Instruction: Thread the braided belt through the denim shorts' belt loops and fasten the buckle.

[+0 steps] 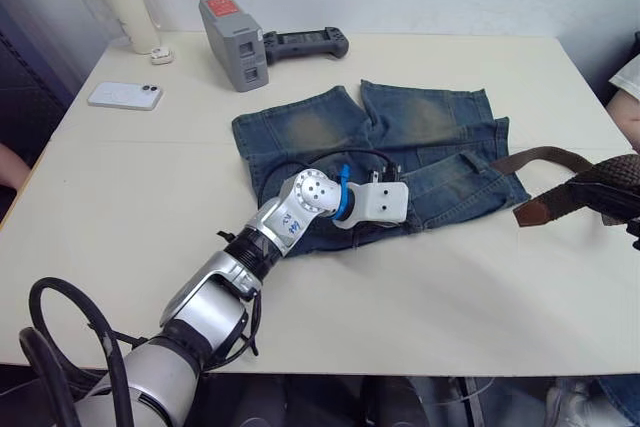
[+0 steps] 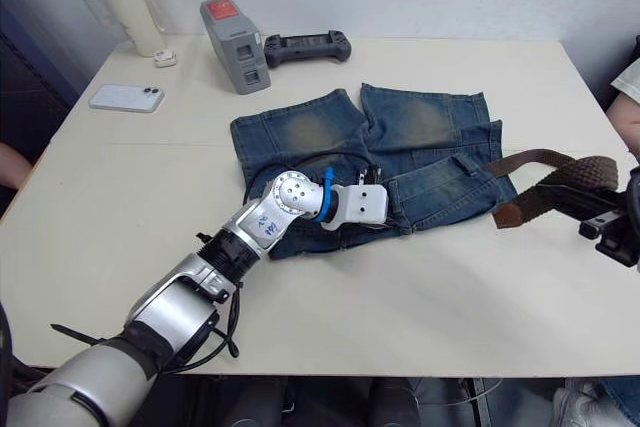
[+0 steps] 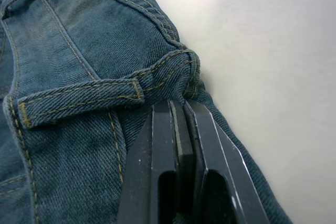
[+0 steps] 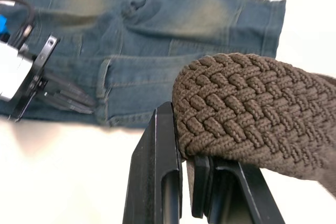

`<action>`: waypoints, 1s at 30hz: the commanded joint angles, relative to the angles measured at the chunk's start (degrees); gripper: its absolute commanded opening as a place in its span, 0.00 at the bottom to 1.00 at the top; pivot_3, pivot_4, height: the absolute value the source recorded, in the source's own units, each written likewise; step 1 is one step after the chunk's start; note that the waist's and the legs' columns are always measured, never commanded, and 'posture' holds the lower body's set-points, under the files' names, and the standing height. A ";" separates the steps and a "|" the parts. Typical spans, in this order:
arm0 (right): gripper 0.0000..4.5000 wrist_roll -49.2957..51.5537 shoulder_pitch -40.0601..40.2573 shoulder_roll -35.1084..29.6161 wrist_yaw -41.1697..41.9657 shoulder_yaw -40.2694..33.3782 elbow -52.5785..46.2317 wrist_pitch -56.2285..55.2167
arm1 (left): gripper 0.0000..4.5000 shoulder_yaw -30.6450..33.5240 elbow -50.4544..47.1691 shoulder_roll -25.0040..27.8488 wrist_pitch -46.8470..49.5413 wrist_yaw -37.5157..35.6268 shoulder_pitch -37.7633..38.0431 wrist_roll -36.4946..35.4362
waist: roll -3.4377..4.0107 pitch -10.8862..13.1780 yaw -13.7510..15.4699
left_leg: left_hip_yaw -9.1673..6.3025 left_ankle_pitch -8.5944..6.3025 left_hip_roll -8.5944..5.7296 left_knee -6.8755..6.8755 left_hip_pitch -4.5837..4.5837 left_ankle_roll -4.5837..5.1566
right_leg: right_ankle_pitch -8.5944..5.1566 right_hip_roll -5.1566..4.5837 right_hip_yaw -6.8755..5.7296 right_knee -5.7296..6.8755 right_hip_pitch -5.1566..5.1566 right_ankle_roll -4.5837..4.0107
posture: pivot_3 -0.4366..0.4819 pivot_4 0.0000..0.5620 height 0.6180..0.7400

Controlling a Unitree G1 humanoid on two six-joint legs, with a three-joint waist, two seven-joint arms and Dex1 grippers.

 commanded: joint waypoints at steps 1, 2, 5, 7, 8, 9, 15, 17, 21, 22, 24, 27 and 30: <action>0.00 -1.85 -0.97 -0.28 2.15 0.19 0.23 -0.46 | 0.01 -0.96 0.72 4.65 -6.20 -5.22 2.72 1.14 | 0.03 -0.02 -0.18 | 0.01 0.00 0.01 -0.02 0.02 0.00 | 0.00 0.00 0.00 0.01 0.00 0.00 | 0.48 0.27 0.38; 0.00 -1.80 -1.50 -0.18 2.43 1.05 0.21 -0.72 | 0.01 -0.07 1.05 6.51 -7.90 -6.14 2.82 0.80 | 0.04 -0.02 -0.27 | 0.01 0.00 0.02 -0.04 0.03 -0.01 | 0.00 0.01 0.00 0.00 -0.01 0.00 | 0.48 0.27 0.38; 0.00 -1.67 -3.11 0.02 2.65 2.66 0.35 -1.03 | 0.01 1.64 1.65 9.68 -10.50 -8.31 3.17 -0.36 | 0.08 -0.05 -0.54 | 0.01 0.03 0.05 -0.08 0.08 -0.06 | 0.00 0.03 0.01 0.02 -0.02 0.00 | 0.48 0.27 0.38; 0.00 -1.17 -4.47 0.33 2.33 4.65 0.24 -1.29 | 0.01 2.85 2.27 12.96 -13.54 -10.99 3.54 -1.53 | 0.08 -0.05 -0.59 | 0.00 0.05 0.04 -0.07 0.09 -0.08 | 0.00 0.03 0.01 0.04 -0.02 0.00 | 0.48 0.27 0.38; 0.00 -0.59 -5.18 0.84 1.87 6.24 -0.15 -1.57 | 0.01 3.89 3.20 15.02 -15.26 -12.34 3.59 -2.21 | 0.08 -0.05 -0.75 | 0.00 0.05 0.05 -0.06 0.09 -0.08 | 0.00 0.03 0.01 0.07 -0.02 0.00 | 0.48 0.27 0.38; 0.00 0.00 -5.91 1.44 1.24 7.57 -0.44 -1.80 | 0.01 4.51 3.95 16.60 -17.06 -13.75 3.60 -2.91 | 0.05 -0.07 -1.00 | -0.01 0.05 0.05 -0.06 0.09 -0.09 | 0.00 0.03 0.01 0.10 -0.02 0.00 | 0.48 0.27 0.38; 0.00 5.21 -9.18 4.97 -4.16 13.40 -2.40 -3.63 | 0.01 7.29 9.16 22.78 -24.88 -24.38 3.25 -7.63 | 0.07 -0.10 -1.30 | -0.05 0.07 0.05 -0.11 0.09 -0.11 | 0.00 0.04 -0.03 0.11 -0.02 0.00 | 0.48 0.27 0.38; 0.00 6.89 -9.98 5.63 -6.06 14.78 -2.77 -4.27 | 0.01 8.19 10.98 24.12 -27.00 -28.10 3.07 -8.95 | 0.06 -0.10 -1.39 | -0.07 0.07 0.05 -0.07 0.06 -0.11 | 0.00 0.04 -0.06 0.11 -0.02 -0.01 | 0.48 0.27 0.38; 0.00 11.97 -11.94 7.94 -12.44 19.56 -3.99 -7.54 | 0.01 9.88 13.28 25.73 -29.33 -37.12 3.77 -13.27 | 0.06 -0.11 -1.65 | -0.06 0.07 0.08 -0.11 0.08 -0.11 | 0.00 0.06 -0.08 0.11 -0.04 -0.01 | 0.48 0.27 0.38; 0.00 12.58 -12.16 8.28 -13.61 20.44 -4.19 -8.12 | 0.01 10.15 13.68 25.77 -29.36 -38.19 3.83 -13.68 | 0.06 -0.11 -1.63 | -0.04 0.07 0.07 -0.11 0.09 -0.11 | 0.00 0.06 -0.08 0.12 -0.04 -0.01 | 0.48 0.27 0.38; 0.00 14.43 -12.97 9.66 -16.74 22.82 -4.68 -10.13 | 0.01 10.66 15.75 27.11 -30.44 -39.42 3.55 -13.03 | 0.04 -0.12 -1.46 | -0.05 0.07 0.07 -0.11 0.07 -0.11 | 0.00 0.05 -0.10 0.12 -0.04 0.00 | 0.48 0.27 0.38; 0.00 15.97 -14.27 10.37 -19.97 25.50 -4.97 -12.11 | 0.01 11.12 17.80 28.05 -31.13 -39.67 2.88 -12.66 | 0.04 -0.13 -1.54 | -0.06 0.07 0.07 -0.06 0.07 -0.11 | 0.00 0.05 -0.09 0.16 -0.04 0.00 | 0.48 0.27 0.38; 0.00 16.59 -15.73 10.68 -21.78 28.20 -5.03 -13.77 | 0.01 11.59 17.86 27.80 -29.86 -38.03 2.65 -12.74 | 0.03 -0.13 -1.51 | -0.07 0.08 0.07 -0.05 0.11 -0.13 | 0.00 0.05 -0.09 0.28 -0.05 0.00 | 0.48 0.27 0.38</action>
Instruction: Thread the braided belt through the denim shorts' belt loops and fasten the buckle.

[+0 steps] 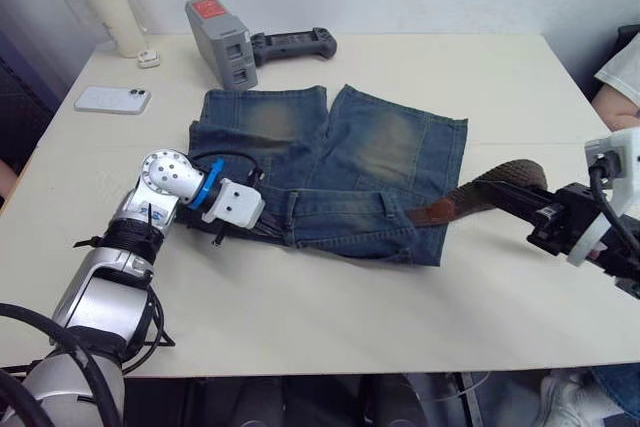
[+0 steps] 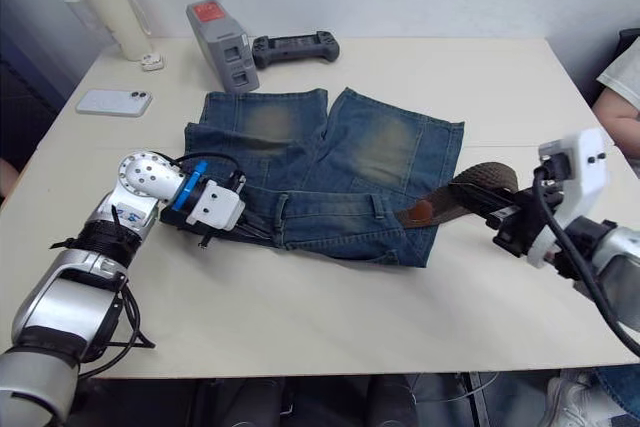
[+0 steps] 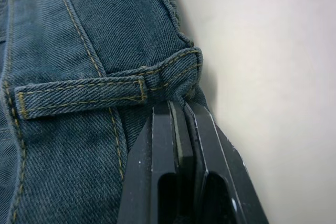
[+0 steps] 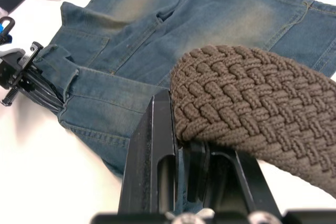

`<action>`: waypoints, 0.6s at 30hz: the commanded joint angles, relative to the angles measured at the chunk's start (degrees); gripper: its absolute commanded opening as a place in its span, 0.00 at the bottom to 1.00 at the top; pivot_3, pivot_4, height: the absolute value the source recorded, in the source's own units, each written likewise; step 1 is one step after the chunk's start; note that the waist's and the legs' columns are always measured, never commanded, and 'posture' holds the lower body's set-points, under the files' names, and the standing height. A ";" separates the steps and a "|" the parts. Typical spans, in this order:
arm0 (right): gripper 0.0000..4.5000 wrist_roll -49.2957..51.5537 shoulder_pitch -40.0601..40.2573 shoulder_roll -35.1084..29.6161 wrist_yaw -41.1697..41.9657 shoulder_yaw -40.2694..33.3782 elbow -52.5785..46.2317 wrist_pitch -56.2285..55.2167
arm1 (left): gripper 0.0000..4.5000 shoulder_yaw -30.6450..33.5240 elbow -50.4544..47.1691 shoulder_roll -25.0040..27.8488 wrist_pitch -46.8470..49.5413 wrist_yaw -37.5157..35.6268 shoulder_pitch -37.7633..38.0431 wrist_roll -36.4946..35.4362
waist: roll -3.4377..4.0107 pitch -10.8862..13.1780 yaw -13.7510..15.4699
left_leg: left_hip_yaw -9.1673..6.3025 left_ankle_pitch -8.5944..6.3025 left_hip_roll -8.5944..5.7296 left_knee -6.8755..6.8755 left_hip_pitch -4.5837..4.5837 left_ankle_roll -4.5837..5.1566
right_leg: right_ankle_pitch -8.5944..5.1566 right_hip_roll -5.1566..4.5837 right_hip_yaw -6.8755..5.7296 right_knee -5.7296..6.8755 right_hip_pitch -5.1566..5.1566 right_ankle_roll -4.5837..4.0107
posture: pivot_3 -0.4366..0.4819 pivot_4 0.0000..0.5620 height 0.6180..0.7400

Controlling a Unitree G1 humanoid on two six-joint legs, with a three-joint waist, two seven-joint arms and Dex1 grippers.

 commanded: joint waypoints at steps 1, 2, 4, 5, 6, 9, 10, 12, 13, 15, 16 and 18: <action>0.00 1.79 -2.13 0.44 -2.07 1.45 -1.31 -3.08 | 0.01 0.02 1.38 1.34 2.27 -3.11 0.83 1.62 | 0.00 0.00 0.00 | 0.00 0.00 0.00 0.03 0.00 0.00 | 0.00 0.00 0.00 0.03 0.00 0.00 | 0.48 0.27 0.38; 0.00 1.99 -2.67 0.42 -2.44 2.06 -1.08 -3.46 | 0.01 0.01 0.70 1.53 4.95 -3.96 0.93 1.27 | 0.00 0.00 0.00 | 0.00 0.00 0.00 0.07 -0.01 0.00 | 0.00 0.00 0.01 0.06 -0.01 0.00 | 0.48 0.27 0.38; 0.00 2.30 -3.73 0.17 -2.97 3.14 -0.64 -3.99 | 0.01 1.15 -1.26 2.17 11.50 -5.73 1.02 -1.03 | 0.00 0.00 0.03 | 0.00 0.00 0.00 0.12 -0.03 0.00 | 0.00 0.00 0.01 0.09 -0.02 0.00 | 0.48 0.27 0.38; 0.00 2.55 -4.42 0.27 -3.27 3.75 -0.42 -4.37 | 0.01 2.08 -2.19 2.61 14.71 -6.23 0.76 -2.57 | 0.00 0.00 -0.03 | -0.01 0.00 0.00 0.13 -0.03 0.00 | 0.00 0.00 0.01 0.10 -0.02 0.00 | 0.48 0.27 0.38; 0.00 2.89 -5.05 0.33 -3.53 4.35 -0.24 -4.70 | 0.08 2.29 -3.37 3.53 17.44 -6.39 0.59 -4.10 | 0.00 0.00 -0.09 | -0.01 0.00 0.01 0.14 -0.04 0.00 | 0.00 0.00 0.02 0.12 -0.04 0.00 | 0.48 0.27 0.38; 0.00 3.44 -6.34 -0.07 -3.54 5.79 0.17 -4.80 | 0.32 1.15 -7.75 7.70 23.76 -6.45 0.91 -7.71 | -0.01 0.01 -0.23 | -0.01 0.00 0.03 0.16 -0.11 0.00 | -0.01 0.01 0.03 0.16 -0.13 -0.01 | 0.48 0.27 0.38; 0.00 3.43 -6.70 -0.17 -3.65 6.17 0.40 -4.82 | 0.42 1.17 -9.12 9.04 25.48 -6.45 1.09 -8.65 | -0.01 0.01 -0.20 | 0.00 0.00 0.03 0.16 -0.12 0.00 | -0.01 0.01 0.03 0.16 -0.15 -0.01 | 0.48 0.27 0.38; 0.00 3.47 -7.03 -0.50 -3.47 6.49 0.83 -4.72 | 0.61 0.80 -12.21 11.74 28.20 -6.45 1.70 -10.84 | -0.01 0.01 -0.02 | 0.00 -0.01 0.02 0.15 -0.15 0.01 | -0.01 0.00 0.03 0.13 -0.15 -0.01 | 0.48 0.27 0.38; 0.00 3.45 -7.31 -0.80 -3.38 6.54 1.16 -4.60 | 0.73 0.65 -14.27 13.91 29.62 -6.45 2.27 -12.09 | -0.01 0.01 0.15 | 0.01 -0.01 0.01 0.16 -0.15 0.02 | -0.01 -0.01 0.04 0.12 -0.15 -0.02 | 0.48 0.27 0.38; 0.00 3.07 -7.87 -1.34 -3.12 6.80 2.01 -4.24 | 0.92 1.57 -18.58 17.31 34.77 -6.45 3.80 -15.69 | -0.03 0.02 0.12 | -0.01 -0.02 -0.01 0.25 -0.21 0.04 | -0.01 -0.03 0.04 0.12 -0.12 -0.01 | 0.48 0.27 0.38; 0.00 1.83 -7.90 -1.55 -2.79 7.16 2.72 -3.96 | 0.99 3.95 -21.40 17.61 39.96 -5.65 4.19 -18.01 | -0.04 0.02 0.10 | -0.01 -0.03 -0.01 0.29 -0.24 0.04 | -0.01 -0.03 0.04 0.12 -0.13 -0.01 | 0.48 0.27 0.38; 0.00 0.04 -8.00 -1.12 -3.02 7.90 4.00 -4.18 | 0.99 7.09 -25.88 17.02 47.79 -2.24 4.27 -20.86 | -0.06 0.04 0.27 | -0.04 -0.03 -0.01 0.32 -0.24 0.05 | -0.01 -0.03 0.04 0.14 -0.11 -0.02 | 0.48 0.27 0.38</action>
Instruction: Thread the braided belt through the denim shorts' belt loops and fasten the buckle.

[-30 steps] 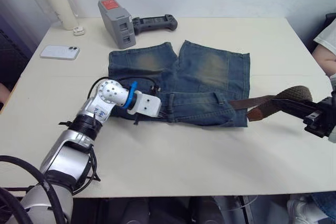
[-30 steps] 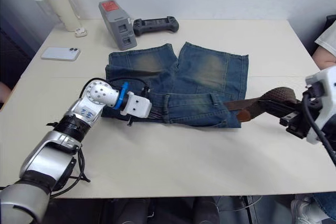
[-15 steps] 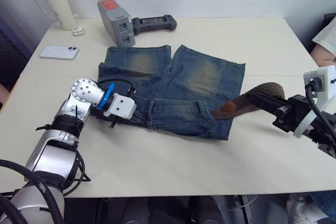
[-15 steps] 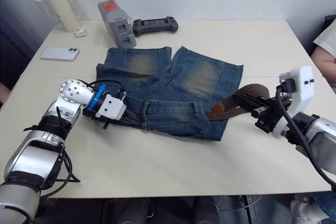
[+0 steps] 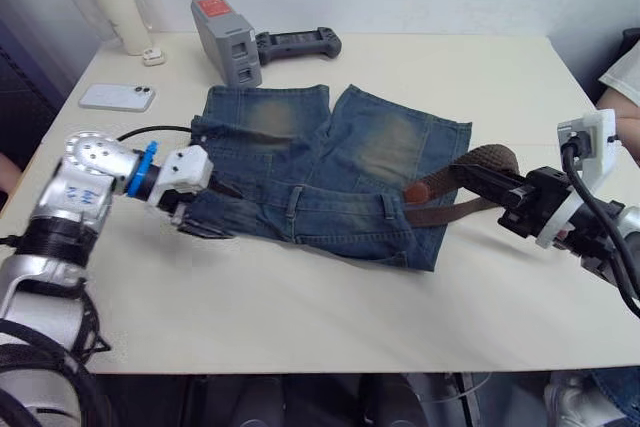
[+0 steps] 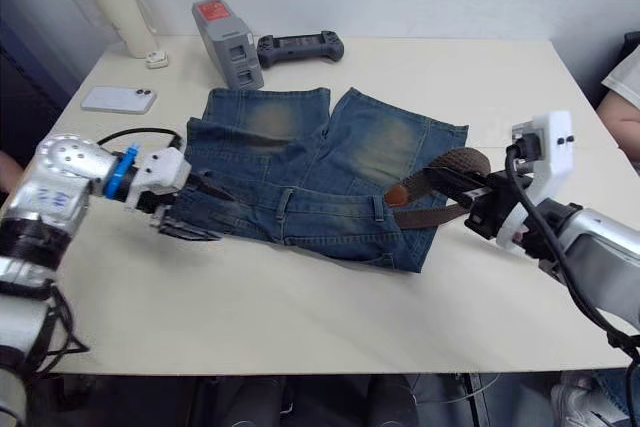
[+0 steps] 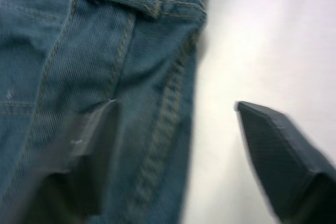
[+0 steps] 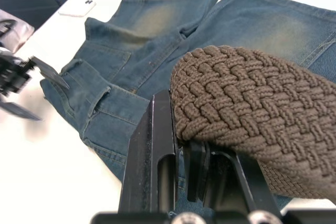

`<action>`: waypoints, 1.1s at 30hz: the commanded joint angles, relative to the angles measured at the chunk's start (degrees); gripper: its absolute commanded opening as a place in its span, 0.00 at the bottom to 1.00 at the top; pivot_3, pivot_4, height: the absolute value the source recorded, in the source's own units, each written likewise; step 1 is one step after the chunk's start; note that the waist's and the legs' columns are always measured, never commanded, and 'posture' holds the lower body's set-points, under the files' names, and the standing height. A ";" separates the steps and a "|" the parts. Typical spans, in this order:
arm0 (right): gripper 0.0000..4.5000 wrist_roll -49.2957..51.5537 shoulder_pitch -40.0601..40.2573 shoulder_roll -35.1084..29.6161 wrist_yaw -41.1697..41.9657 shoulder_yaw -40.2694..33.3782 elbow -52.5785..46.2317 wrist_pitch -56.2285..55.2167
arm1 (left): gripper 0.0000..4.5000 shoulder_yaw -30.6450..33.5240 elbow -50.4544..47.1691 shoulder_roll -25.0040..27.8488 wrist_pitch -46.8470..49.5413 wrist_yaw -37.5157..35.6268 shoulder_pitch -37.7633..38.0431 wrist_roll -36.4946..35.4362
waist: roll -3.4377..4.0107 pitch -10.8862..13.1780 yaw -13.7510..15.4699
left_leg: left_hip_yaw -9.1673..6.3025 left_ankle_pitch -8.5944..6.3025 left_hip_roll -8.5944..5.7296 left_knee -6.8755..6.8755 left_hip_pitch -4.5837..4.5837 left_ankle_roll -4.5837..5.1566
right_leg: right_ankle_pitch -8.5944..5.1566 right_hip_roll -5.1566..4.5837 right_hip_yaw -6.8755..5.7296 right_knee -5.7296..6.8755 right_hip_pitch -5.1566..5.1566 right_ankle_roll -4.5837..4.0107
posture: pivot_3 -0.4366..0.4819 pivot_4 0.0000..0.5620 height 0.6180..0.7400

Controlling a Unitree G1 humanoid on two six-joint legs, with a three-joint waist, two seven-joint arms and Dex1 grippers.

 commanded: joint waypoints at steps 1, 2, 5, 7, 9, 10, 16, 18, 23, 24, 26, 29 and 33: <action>0.00 -2.87 -0.97 0.29 0.05 0.03 1.90 -0.92 | 0.99 5.79 -9.90 -0.76 14.93 0.67 -1.31 -6.54 | -0.03 0.01 0.18 | -0.04 0.00 0.01 0.07 -0.04 0.00 | 0.00 0.01 -0.03 0.02 0.00 0.00 | 0.48 0.27 0.38; 0.00 -4.14 -1.10 0.97 -0.03 0.79 2.31 -1.12 | 0.99 6.38 -13.05 -1.26 20.16 2.56 -1.64 -8.19 | -0.03 0.01 0.18 | -0.05 0.00 0.00 0.11 -0.06 0.00 | 0.00 0.00 -0.03 0.03 0.00 0.00 | 0.48 0.27 0.38; 0.00 -6.77 -1.87 4.23 -1.36 2.69 3.44 -2.28 | 0.99 7.87 -20.89 -4.25 32.08 10.56 -2.31 -9.56 | -0.03 0.01 -0.01 | -0.04 -0.01 0.00 0.12 -0.04 0.02 | 0.00 0.00 -0.01 0.04 0.02 0.00 | 0.48 0.27 0.38; 0.00 -8.86 -2.47 6.71 -2.39 3.55 4.34 -2.94 | 0.99 8.94 -25.55 -6.15 38.77 15.01 -2.12 -10.84 | -0.03 0.01 -0.05 | -0.06 -0.01 0.01 0.10 -0.03 0.01 | 0.00 0.01 -0.01 0.06 0.02 0.00 | 0.48 0.27 0.38; 0.00 -11.25 -2.72 8.82 -3.18 4.21 5.46 -3.35 | 0.99 9.13 -29.17 -7.71 42.56 18.78 -1.82 -10.52 | -0.03 0.01 -0.18 | -0.04 -0.01 0.01 0.09 -0.04 0.01 | 0.00 0.01 0.01 0.08 0.00 0.00 | 0.48 0.27 0.38; 0.00 -12.11 -2.87 9.92 -3.90 4.52 6.01 -3.46 | 0.99 9.09 -30.69 -8.19 44.13 20.15 -1.66 -10.35 | -0.03 0.01 -0.21 | -0.04 -0.01 0.01 0.07 -0.03 0.01 | 0.00 0.01 0.01 0.08 -0.01 0.00 | 0.48 0.27 0.38; 0.00 -12.42 -4.18 17.59 -4.67 5.47 9.00 -4.00 | 0.99 9.61 -36.20 -11.38 48.20 25.98 -0.63 -10.61 | -0.03 0.01 -0.04 | -0.01 0.00 0.00 0.07 -0.03 0.00 | 0.00 0.00 0.05 0.10 -0.04 0.00 | 0.48 0.27 0.38; 0.00 -12.00 -4.51 19.33 -4.25 5.40 9.94 -3.80 | 0.99 9.72 -36.72 -11.50 48.54 26.35 -0.28 -10.51 | -0.03 0.01 -0.04 | -0.01 0.00 0.00 0.06 -0.04 0.00 | 0.00 0.01 0.06 0.10 -0.05 0.00 | 0.48 0.27 0.38; 0.00 -12.96 -4.80 20.64 -3.29 5.78 11.36 -2.67 | 0.99 9.64 -36.28 -11.06 48.31 26.47 -0.11 -9.79 | -0.03 0.01 -0.03 | 0.01 0.00 0.00 0.07 -0.04 0.00 | 0.00 0.01 0.09 0.11 -0.08 0.00 | 0.48 0.27 0.38; 0.00 -13.44 -4.39 20.48 -2.90 5.91 11.68 -2.29 | 0.99 9.63 -36.21 -11.04 48.09 26.57 -0.08 -9.63 | -0.03 0.01 -0.02 | 0.01 0.00 0.00 0.07 -0.04 0.00 | 0.00 0.01 0.09 0.11 -0.08 0.00 | 0.48 0.27 0.38; 0.00 -13.33 -3.78 20.58 -2.18 5.86 12.06 -1.75 | 0.99 9.64 -36.16 -11.04 47.86 26.69 0.01 -9.49 | -0.03 0.01 0.00 | 0.01 0.00 0.00 0.06 -0.04 0.00 | 0.00 0.01 0.09 0.11 -0.08 0.00 | 0.48 0.27 0.38; 0.00 -13.57 -3.12 21.09 -1.10 6.44 12.00 -0.86 | 0.99 9.35 -36.32 -10.79 47.49 26.33 0.32 -9.33 | -0.03 0.01 0.01 | 0.02 0.00 0.00 0.06 -0.04 0.00 | 0.00 0.01 0.09 0.11 -0.08 0.00 | 0.48 0.27 0.38; 0.00 -14.58 -2.44 22.30 -0.64 7.27 12.32 0.02 | 0.99 8.70 -36.81 -10.02 46.87 24.98 0.83 -9.22 | -0.03 0.01 -0.06 | 0.02 0.00 0.00 0.05 -0.03 0.00 | 0.00 0.01 0.09 0.11 -0.09 0.00 | 0.48 0.27 0.38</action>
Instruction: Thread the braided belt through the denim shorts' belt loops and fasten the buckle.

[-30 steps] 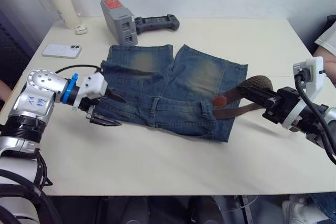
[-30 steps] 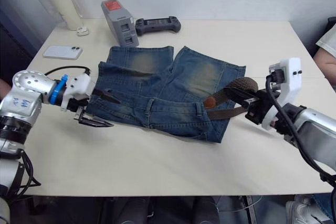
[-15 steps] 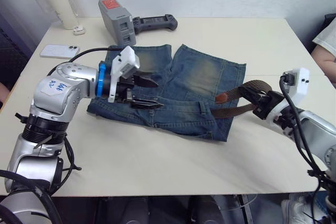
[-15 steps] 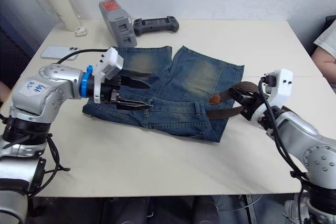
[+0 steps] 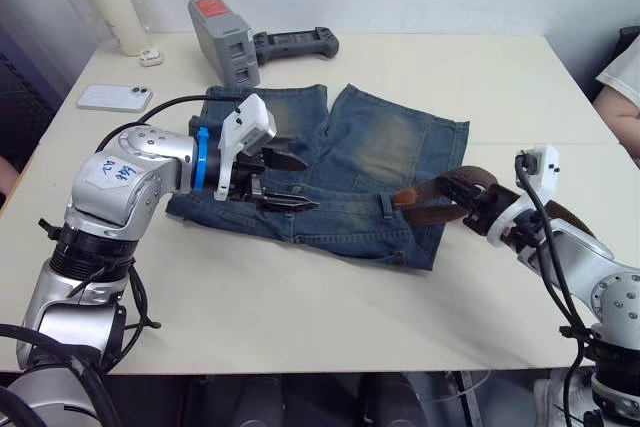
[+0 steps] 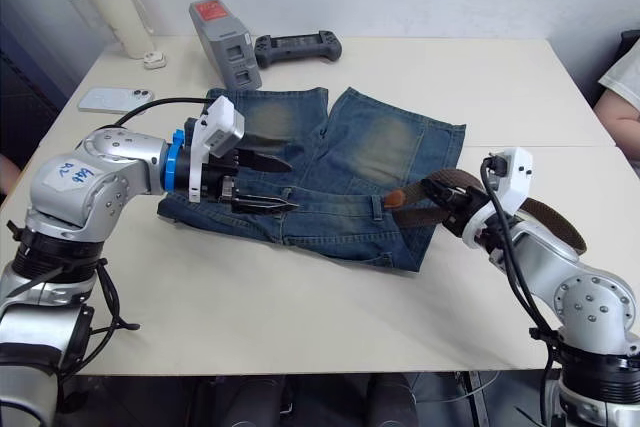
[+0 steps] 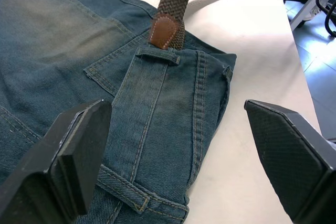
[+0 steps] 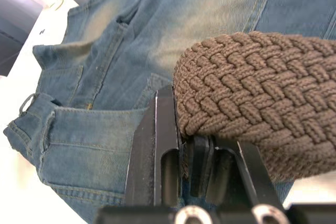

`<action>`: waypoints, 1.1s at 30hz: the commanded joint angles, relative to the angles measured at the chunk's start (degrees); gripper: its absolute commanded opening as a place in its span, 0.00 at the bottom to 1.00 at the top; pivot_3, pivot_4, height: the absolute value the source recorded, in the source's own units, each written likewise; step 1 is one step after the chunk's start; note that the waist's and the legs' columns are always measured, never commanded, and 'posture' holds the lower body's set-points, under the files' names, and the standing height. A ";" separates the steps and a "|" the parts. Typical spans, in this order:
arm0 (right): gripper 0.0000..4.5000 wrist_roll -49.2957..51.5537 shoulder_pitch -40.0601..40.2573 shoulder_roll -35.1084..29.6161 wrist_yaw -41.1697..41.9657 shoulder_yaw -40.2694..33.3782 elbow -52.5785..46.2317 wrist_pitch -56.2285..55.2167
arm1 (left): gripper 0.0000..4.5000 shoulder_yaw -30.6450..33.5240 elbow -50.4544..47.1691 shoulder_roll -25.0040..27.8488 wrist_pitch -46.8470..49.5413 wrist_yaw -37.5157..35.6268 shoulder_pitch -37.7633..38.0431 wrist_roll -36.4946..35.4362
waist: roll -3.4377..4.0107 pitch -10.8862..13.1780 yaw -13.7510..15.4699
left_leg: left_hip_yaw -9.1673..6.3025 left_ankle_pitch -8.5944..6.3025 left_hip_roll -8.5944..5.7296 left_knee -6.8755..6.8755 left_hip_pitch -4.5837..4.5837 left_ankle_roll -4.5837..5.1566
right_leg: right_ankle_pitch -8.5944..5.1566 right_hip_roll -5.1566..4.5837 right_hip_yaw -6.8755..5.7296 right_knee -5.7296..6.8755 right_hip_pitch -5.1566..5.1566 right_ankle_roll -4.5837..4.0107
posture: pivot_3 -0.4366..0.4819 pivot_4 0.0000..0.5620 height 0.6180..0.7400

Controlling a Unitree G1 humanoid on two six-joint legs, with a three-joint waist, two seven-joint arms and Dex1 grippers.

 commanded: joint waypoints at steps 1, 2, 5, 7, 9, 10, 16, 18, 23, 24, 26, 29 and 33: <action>0.00 -0.81 0.58 0.67 1.03 0.26 -0.95 0.66 | 0.99 0.98 -2.20 1.78 -1.27 -1.77 0.43 0.15 | 0.00 0.00 -0.02 | 0.00 0.00 0.00 0.00 0.00 0.00 | 0.00 0.00 0.00 0.00 0.00 0.00 | 0.48 0.27 0.38; 0.00 -1.19 0.62 1.28 1.48 0.49 -0.57 0.63 | 0.99 0.81 -2.16 2.20 -1.42 -1.98 0.62 0.42 | 0.00 0.00 0.01 | 0.02 0.00 0.00 0.00 0.00 0.00 | 0.00 0.00 0.01 0.00 -0.01 0.00 | 0.48 0.27 0.38; 0.00 -2.09 0.14 3.27 2.16 0.92 1.04 0.40 | 0.99 1.04 -1.89 2.40 -1.35 -1.81 0.87 0.51 | 0.00 0.00 0.02 | 0.02 0.00 0.00 0.00 0.00 0.00 | 0.00 0.00 0.02 0.00 -0.01 0.00 | 0.48 0.27 0.38; 0.00 -3.34 -0.27 4.29 2.90 1.29 1.61 0.32 | 0.99 1.12 -1.87 2.20 -1.30 -1.63 0.90 0.55 | 0.00 0.00 0.01 | 0.03 0.00 0.00 0.00 0.00 0.00 | 0.00 -0.01 0.03 0.00 -0.01 0.00 | 0.48 0.27 0.38; 0.00 -3.11 -0.61 7.28 3.01 1.26 2.49 -0.81 | 0.99 1.26 -2.35 2.03 -0.87 -1.58 1.21 0.17 | 0.00 0.00 0.01 | 0.03 0.00 0.00 0.00 0.00 0.00 | 0.00 0.00 0.03 0.00 -0.01 0.00 | 0.48 0.27 0.38; 0.00 -3.89 -0.71 8.31 3.51 1.92 2.67 -1.02 | 0.99 1.16 -2.79 2.12 -0.67 -1.59 1.60 0.11 | 0.00 0.00 -0.04 | 0.02 0.00 0.00 0.00 0.01 0.00 | 0.00 0.00 0.02 0.00 -0.01 0.00 | 0.48 0.27 0.38; 0.00 -9.02 -1.28 13.51 4.61 4.41 4.60 -1.71 | 0.99 1.45 -4.25 2.34 0.19 -1.00 2.70 -0.07 | 0.00 0.00 -0.14 | 0.07 0.00 0.01 -0.05 0.03 0.00 | -0.01 0.01 0.08 0.05 -0.07 -0.01 | 0.48 0.27 0.38; 0.00 -10.96 -1.97 15.30 5.03 5.59 5.06 -1.99 | 0.99 1.54 -4.60 2.24 0.47 -0.73 2.89 -0.15 | 0.00 0.00 -0.14 | 0.09 0.00 0.01 -0.05 0.05 -0.01 | -0.01 0.01 0.10 0.07 -0.08 -0.01 | 0.48 0.27 0.38; 0.00 -14.56 -3.63 19.76 4.97 7.27 5.58 -2.73 | 0.99 1.19 -5.65 1.43 1.04 0.11 3.27 -0.27 | 0.01 0.00 -0.28 | 0.14 0.00 0.02 -0.05 0.06 -0.02 | -0.02 0.01 0.17 0.14 -0.15 -0.03 | 0.48 0.27 0.38; 0.00 -15.49 -3.97 20.39 5.05 7.65 5.67 -2.85 | 0.99 1.16 -5.82 1.15 1.25 0.30 3.31 -0.45 | 0.01 -0.01 -0.25 | 0.14 0.00 0.02 -0.06 0.06 -0.02 | -0.02 0.01 0.17 0.17 -0.18 -0.04 | 0.48 0.27 0.38; 0.00 -16.56 -4.56 21.80 4.96 7.88 5.70 -3.11 | 0.99 1.01 -6.29 0.47 1.69 0.90 3.43 -0.72 | 0.01 0.00 -0.20 | 0.16 0.00 0.02 -0.05 0.03 -0.02 | -0.03 0.01 0.21 0.22 -0.25 -0.04 | 0.48 0.27 0.38; 0.00 -18.00 -5.07 22.79 5.24 7.81 5.74 -2.86 | 0.99 0.70 -6.67 -0.54 2.13 1.57 3.54 -0.85 | 0.01 -0.01 -0.19 | 0.21 0.00 0.02 -0.05 0.02 -0.02 | -0.03 0.01 0.27 0.23 -0.29 -0.04 | 0.48 0.27 0.38; 0.00 -18.81 -5.04 23.41 5.31 7.51 5.41 -1.81 | 0.99 -0.35 -6.70 -1.56 1.35 2.10 3.89 0.26 | 0.02 -0.01 -0.29 | 0.29 0.00 0.02 -0.07 0.00 -0.03 | -0.03 0.01 0.32 0.29 -0.40 -0.05 | 0.48 0.27 0.38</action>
